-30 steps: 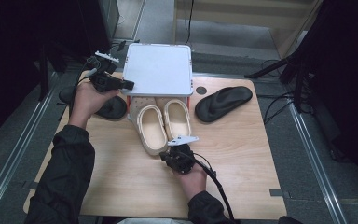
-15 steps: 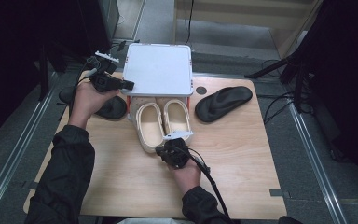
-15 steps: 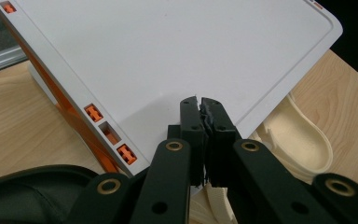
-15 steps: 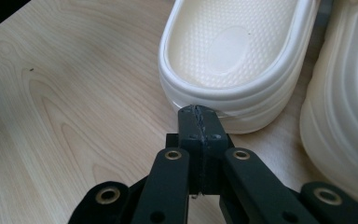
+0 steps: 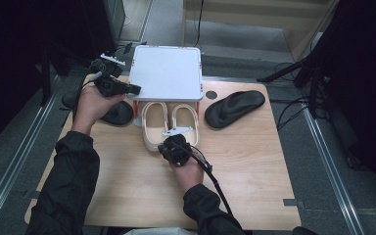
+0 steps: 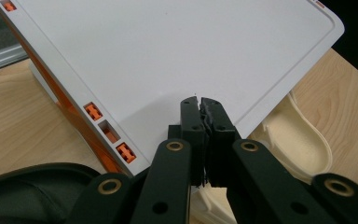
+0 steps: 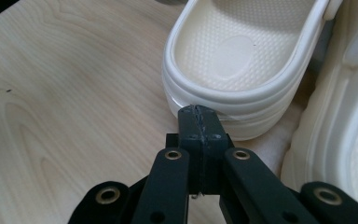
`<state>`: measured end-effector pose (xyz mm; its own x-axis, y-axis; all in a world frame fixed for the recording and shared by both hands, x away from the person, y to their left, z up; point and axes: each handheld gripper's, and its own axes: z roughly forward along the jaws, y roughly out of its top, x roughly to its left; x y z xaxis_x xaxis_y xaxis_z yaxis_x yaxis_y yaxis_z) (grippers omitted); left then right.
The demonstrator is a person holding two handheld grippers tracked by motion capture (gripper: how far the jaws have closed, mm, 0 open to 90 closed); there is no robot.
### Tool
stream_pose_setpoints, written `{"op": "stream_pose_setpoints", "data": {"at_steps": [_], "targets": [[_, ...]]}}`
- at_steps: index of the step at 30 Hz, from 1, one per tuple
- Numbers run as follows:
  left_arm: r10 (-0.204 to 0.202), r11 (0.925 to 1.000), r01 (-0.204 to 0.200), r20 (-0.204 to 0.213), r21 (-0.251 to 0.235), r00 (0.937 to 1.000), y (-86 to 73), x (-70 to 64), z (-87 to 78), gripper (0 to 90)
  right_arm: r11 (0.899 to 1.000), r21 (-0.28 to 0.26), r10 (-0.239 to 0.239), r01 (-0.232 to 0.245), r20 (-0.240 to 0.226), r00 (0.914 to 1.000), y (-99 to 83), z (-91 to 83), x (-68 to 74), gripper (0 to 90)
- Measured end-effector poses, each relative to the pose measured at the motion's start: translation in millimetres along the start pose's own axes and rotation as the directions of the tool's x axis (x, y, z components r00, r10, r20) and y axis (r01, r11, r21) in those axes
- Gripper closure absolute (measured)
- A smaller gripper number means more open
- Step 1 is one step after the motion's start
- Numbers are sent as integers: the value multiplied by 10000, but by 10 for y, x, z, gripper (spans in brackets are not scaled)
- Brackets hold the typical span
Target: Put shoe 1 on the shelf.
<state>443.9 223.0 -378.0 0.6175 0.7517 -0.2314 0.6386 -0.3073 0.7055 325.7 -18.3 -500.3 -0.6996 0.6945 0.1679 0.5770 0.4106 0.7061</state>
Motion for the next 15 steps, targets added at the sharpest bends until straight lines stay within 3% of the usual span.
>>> {"op": "stream_pose_setpoints", "data": {"at_steps": [8,15], "targets": [[-48,10000,48,32,-7,10000,0,6,1,891,9989,194,434,-435,59,9990,151,163,-45,900],[-36,10000,36,59,28,10000,-1,6,-2,897,9993,220,307,-317,465,9984,312,291,-39,900]]}}
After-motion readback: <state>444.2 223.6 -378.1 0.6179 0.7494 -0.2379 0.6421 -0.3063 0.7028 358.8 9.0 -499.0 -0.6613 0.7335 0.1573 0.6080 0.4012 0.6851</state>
